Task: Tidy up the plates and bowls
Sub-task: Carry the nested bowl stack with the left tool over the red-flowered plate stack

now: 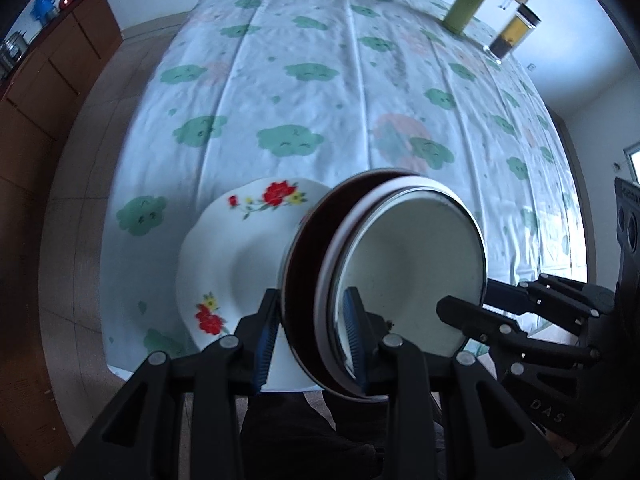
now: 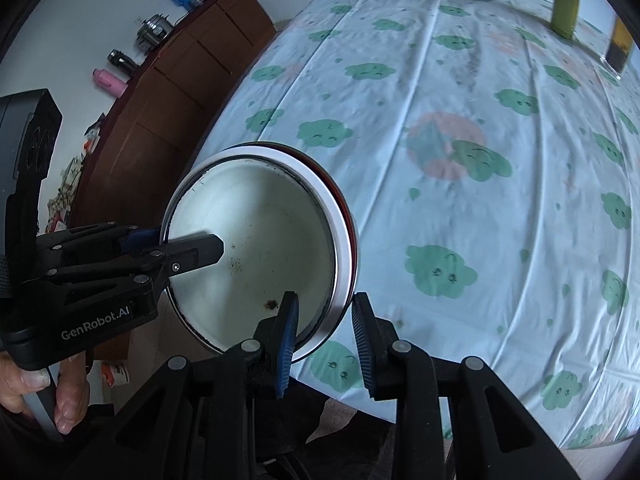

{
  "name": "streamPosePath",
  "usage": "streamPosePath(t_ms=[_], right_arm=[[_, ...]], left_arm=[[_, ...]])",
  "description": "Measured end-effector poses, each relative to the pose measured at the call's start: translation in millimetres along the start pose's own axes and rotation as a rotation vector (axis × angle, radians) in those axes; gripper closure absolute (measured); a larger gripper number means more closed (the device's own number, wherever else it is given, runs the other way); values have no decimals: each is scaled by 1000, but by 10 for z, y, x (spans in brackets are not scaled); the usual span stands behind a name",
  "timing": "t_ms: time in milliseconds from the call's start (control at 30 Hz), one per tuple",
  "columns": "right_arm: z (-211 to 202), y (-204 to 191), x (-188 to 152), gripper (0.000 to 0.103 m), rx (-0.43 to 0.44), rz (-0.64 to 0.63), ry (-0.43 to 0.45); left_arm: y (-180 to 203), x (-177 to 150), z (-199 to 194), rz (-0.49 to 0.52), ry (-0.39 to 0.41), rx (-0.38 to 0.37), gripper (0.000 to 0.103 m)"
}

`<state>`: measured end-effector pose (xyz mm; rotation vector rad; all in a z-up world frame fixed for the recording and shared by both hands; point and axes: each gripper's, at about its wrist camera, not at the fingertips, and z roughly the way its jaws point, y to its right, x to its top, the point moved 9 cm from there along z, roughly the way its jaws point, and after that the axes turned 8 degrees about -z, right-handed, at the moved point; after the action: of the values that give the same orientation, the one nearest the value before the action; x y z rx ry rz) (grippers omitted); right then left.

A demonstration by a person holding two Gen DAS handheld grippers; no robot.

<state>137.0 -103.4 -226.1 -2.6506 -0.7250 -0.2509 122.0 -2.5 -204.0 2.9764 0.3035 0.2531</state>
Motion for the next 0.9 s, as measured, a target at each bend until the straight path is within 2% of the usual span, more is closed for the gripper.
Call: streamPosePath(t_ms=[367,900], right_arm=[[281,-269,117,73,27,-44,-47],[513,-355,130,73,35,-45,-103]], left_arm=[[-388,-32,84,-68,-26,16,74],[-610,-77,322,-108,-94,11,74]])
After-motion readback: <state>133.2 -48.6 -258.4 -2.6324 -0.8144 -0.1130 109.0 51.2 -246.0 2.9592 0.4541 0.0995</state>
